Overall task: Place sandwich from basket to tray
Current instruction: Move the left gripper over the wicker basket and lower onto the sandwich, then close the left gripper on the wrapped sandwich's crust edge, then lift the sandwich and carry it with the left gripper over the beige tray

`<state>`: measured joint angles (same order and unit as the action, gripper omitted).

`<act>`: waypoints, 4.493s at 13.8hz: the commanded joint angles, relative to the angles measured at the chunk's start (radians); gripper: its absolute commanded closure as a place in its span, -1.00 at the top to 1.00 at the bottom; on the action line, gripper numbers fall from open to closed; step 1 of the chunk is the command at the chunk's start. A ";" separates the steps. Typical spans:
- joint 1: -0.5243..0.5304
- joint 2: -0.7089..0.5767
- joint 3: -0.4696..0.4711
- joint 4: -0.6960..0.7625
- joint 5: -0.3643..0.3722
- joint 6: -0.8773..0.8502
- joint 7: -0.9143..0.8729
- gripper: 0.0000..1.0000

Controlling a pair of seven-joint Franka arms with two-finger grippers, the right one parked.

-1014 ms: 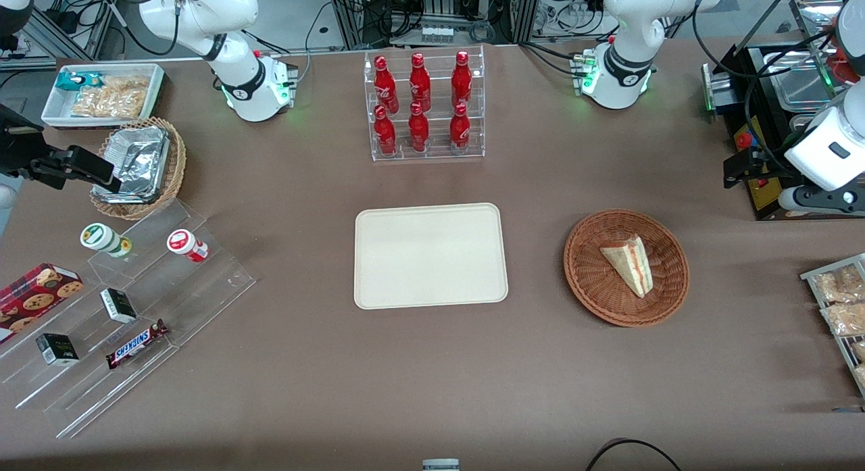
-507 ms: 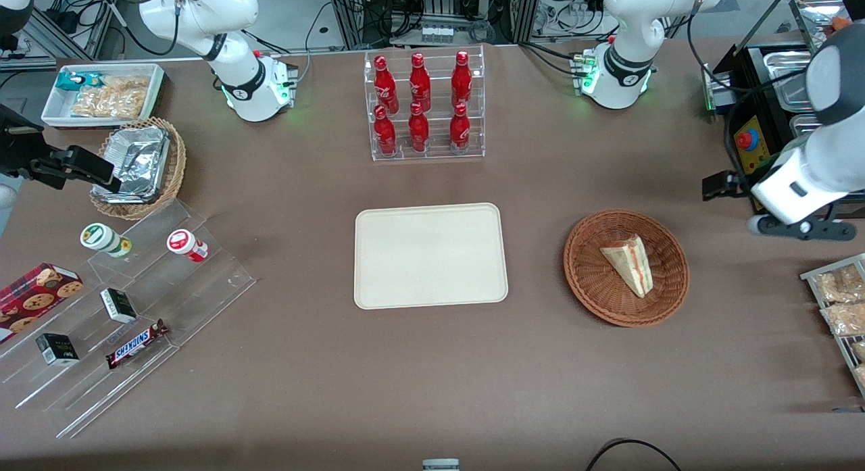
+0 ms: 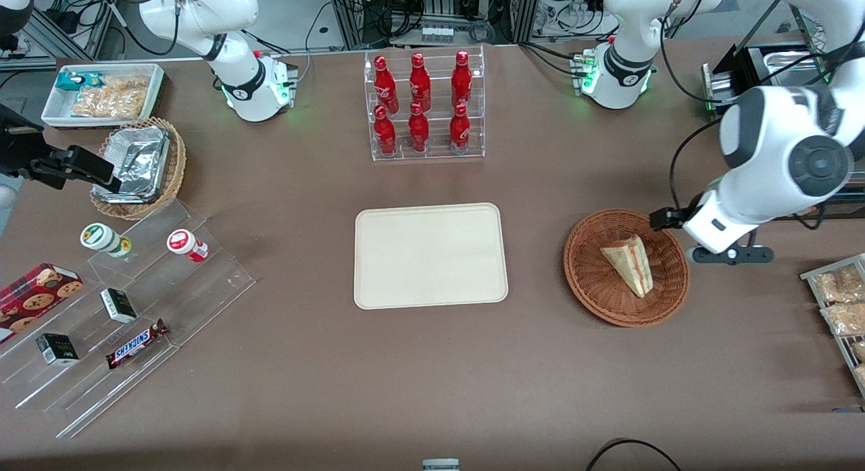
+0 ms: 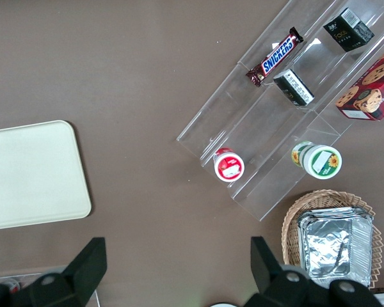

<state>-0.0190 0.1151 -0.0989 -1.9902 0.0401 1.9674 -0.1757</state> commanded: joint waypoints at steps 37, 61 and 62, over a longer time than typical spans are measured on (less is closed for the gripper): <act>-0.074 0.112 -0.002 -0.061 -0.008 0.204 -0.608 -0.78; -0.656 0.599 -0.067 0.596 -0.032 0.050 -0.805 -0.88; -0.656 0.619 -0.079 0.613 -0.032 0.059 -0.808 -0.88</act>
<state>-0.6675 0.6712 -0.1635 -1.4652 0.0181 2.0336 -0.9619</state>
